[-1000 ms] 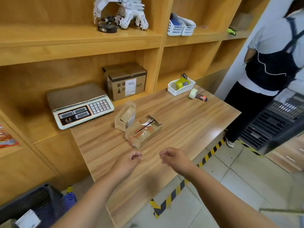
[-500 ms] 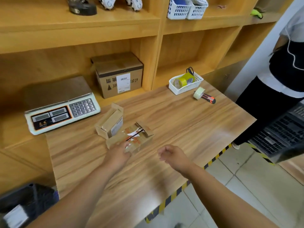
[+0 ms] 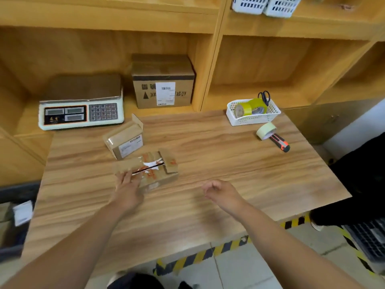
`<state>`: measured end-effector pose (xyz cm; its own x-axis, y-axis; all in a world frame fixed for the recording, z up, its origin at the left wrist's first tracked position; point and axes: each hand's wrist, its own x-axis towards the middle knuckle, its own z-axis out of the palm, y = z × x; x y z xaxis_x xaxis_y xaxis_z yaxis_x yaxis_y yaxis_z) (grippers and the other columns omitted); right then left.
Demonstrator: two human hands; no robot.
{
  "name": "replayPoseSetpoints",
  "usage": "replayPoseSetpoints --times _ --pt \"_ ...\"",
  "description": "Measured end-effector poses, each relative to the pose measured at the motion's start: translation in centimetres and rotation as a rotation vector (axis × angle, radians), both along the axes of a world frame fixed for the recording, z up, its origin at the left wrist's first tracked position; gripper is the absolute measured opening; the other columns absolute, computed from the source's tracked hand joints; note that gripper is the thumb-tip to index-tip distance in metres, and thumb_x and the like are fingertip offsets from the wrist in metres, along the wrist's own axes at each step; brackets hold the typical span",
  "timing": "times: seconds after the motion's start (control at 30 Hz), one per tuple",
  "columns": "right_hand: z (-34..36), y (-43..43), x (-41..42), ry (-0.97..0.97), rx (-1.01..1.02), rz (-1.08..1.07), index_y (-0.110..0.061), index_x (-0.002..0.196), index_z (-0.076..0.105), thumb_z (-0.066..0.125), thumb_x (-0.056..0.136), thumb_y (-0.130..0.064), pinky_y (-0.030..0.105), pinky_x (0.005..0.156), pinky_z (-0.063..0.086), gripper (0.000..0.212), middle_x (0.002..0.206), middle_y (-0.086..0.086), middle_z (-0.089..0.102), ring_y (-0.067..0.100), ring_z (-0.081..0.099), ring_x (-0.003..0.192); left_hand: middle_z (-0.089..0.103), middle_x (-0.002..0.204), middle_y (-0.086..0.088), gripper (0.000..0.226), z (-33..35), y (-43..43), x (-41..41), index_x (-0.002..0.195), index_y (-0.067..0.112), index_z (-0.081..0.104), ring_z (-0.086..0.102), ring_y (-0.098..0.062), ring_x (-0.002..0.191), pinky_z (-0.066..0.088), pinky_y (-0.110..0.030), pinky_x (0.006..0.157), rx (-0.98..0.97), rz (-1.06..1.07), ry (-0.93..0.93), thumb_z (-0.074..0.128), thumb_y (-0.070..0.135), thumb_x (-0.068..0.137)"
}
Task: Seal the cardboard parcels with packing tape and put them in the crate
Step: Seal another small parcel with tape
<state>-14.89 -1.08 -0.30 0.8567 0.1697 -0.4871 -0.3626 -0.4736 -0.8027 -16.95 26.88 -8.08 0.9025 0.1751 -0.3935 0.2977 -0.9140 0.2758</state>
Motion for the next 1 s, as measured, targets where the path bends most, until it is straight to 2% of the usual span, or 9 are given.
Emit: replayPoseSetpoints --times 0.07,0.17,0.27,0.37,0.47,0.6,0.73,0.9,1.0 --pt "-0.2 -1.5 0.6 0.003 -0.028 0.041 -0.013 0.080 0.064 0.051 0.092 -0.006 0.015 0.069 0.044 0.019 0.085 -0.003 0.062 0.015 0.059 0.086 -0.002 0.160 -0.014 0.075 -0.2 -1.9 -0.5 0.152 0.022 0.016 -0.008 -0.034 0.146 0.001 -0.040 0.119 -0.036 0.007 -0.023 0.054 0.022 0.088" --pt "-0.8 -2.3 1.5 0.032 -0.056 0.067 -0.013 0.089 0.065 0.053 0.092 -0.007 0.023 0.070 0.045 0.013 0.080 0.000 0.062 0.014 0.058 0.074 -0.004 0.160 -0.010 0.077 -0.3 -4.5 -1.0 0.152 0.025 0.016 -0.008 -0.031 0.146 0.002 -0.039 0.119 -0.066 0.009 -0.023 0.056 0.024 0.087" --pt "-1.4 -2.2 2.5 0.036 -0.083 0.102 -0.012 0.094 0.066 0.053 0.091 -0.005 0.020 0.060 0.041 0.015 0.074 0.000 0.061 0.011 0.055 0.067 -0.005 0.160 -0.010 0.078 -0.4 -6.5 -0.8 0.152 0.025 0.015 -0.010 -0.031 0.146 0.003 -0.039 0.119 -0.094 0.018 -0.033 0.057 0.025 0.086" --pt "-2.0 -1.8 3.8 0.008 -0.111 0.137 -0.009 0.098 0.068 0.053 0.089 -0.004 0.017 0.062 0.041 0.018 0.071 -0.001 0.061 0.008 0.054 0.064 -0.006 0.160 -0.009 0.078 -0.5 -7.9 -0.2 0.152 0.026 0.015 -0.011 -0.030 0.146 0.000 -0.039 0.119 -0.097 0.005 -0.036 0.057 0.026 0.087" --pt "-2.1 -1.3 5.2 -0.016 -0.112 0.147 -0.012 0.092 0.066 0.053 0.089 -0.002 0.018 0.060 0.041 0.017 0.073 0.005 0.062 0.009 0.053 0.060 -0.006 0.160 -0.007 0.076 -0.4 -8.8 1.0 0.152 0.026 0.016 -0.011 -0.030 0.146 -0.002 -0.039 0.119 -0.116 0.003 -0.037 0.056 0.026 0.088" --pt "-2.1 -0.8 7.6 -0.072 -0.160 0.148 -0.022 0.081 0.064 0.055 0.087 -0.005 0.021 0.064 0.043 0.021 0.073 0.000 0.062 0.012 0.056 0.067 -0.004 0.161 -0.005 0.072 -0.1 -9.5 2.7 0.151 0.028 0.018 -0.011 -0.029 0.146 0.001 -0.041 0.120 -0.139 -0.010 -0.038 0.054 0.024 0.089" --pt "-2.0 0.1 10.1 -0.148 -0.216 0.089 -0.027 0.075 0.062 0.053 0.087 -0.006 0.023 0.066 0.046 0.025 0.074 -0.002 0.063 0.020 0.063 0.075 0.002 0.160 -0.002 0.068 0.1 -9.5 4.4 0.149 0.032 0.024 -0.007 -0.028 0.146 0.012 -0.044 0.119 -0.173 -0.014 -0.041 0.052 0.022 0.087" --pt "-1.9 1.0 11.8 -0.155 -0.199 0.033 -0.021 0.085 0.065 0.050 0.087 -0.008 0.019 0.057 0.041 0.020 0.071 -0.007 0.060 0.010 0.055 0.064 0.006 0.159 -0.003 0.067 0.6 -9.9 6.2 0.149 0.032 0.026 -0.005 -0.028 0.146 0.014 -0.046 0.118 -0.190 -0.023 -0.029 0.051 0.021 0.087" --pt "-2.1 1.0 12.3 -0.158 -0.191 0.019 -0.020 0.087 0.065 0.050 0.087 -0.007 0.019 0.067 0.041 0.020 0.084 -0.004 0.063 0.012 0.058 0.079 0.006 0.159 -0.003 0.067 0.9 -10.5 6.7 0.149 0.032 0.026 -0.004 -0.026 0.146 0.016 -0.045 0.118 -0.183 -0.015 -0.031 0.051 0.021 0.088"
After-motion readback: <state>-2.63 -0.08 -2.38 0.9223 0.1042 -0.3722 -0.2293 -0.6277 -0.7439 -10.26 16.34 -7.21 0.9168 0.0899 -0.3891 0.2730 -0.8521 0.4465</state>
